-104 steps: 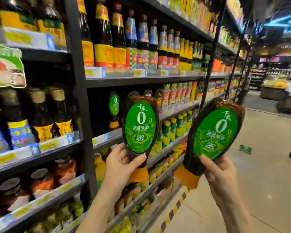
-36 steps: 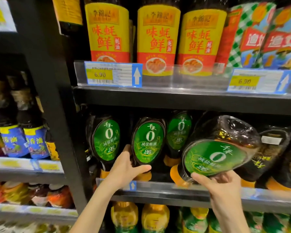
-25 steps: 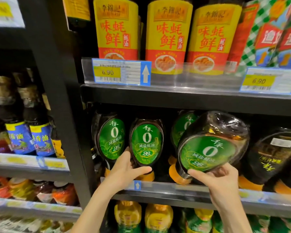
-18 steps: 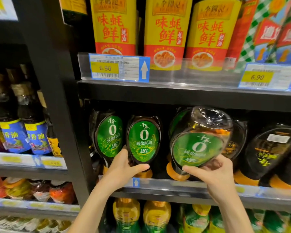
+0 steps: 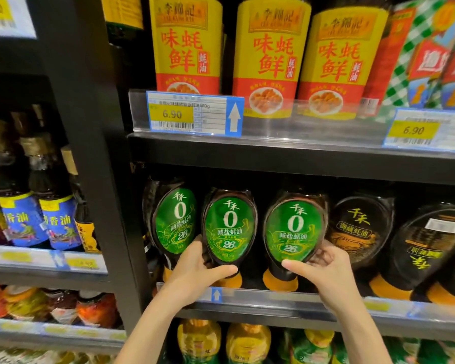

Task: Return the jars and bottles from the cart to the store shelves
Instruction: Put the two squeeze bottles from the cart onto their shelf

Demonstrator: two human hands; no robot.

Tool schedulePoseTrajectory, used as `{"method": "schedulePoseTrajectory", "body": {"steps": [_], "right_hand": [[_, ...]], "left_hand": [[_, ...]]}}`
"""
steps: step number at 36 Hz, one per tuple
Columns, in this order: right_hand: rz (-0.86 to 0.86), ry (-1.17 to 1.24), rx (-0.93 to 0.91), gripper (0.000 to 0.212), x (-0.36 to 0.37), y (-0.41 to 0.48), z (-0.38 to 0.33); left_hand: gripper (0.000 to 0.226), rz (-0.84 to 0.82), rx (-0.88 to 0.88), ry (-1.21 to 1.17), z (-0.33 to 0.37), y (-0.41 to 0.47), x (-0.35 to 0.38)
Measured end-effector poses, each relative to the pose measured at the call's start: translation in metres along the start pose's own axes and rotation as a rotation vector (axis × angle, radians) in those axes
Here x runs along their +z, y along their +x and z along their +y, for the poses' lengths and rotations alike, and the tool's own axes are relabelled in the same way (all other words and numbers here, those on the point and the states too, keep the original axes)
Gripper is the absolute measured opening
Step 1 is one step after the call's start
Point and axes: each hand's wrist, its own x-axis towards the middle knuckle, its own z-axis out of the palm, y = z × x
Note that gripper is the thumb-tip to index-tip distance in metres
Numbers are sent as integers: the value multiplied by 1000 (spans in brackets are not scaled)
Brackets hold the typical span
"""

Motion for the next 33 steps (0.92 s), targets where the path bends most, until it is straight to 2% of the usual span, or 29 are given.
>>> {"method": "schedulePoseTrajectory", "body": {"steps": [6,15,24,27,31,33], "right_hand": [[-37,33,84,43,-1,6,6],[-82,27,177,49,-9,12,15],[-234,-151,184,49,-18,15,3],[-248,-176,189,55,-20,17,6],[-258,-197,179,56,-22,15,10],[-265,-202,176,56,-22,16,11]], "left_hand": [[49,-7,12,-38,2,-1,0],[59,-4,-4,-61,5,-4,1],[54,3,-11,87,5,-3,-2],[63,7,-30,163,3,-2,-4],[90,37,-54,249,2,-4,-6],[94,54,-53,286,0,-3,-7]]}}
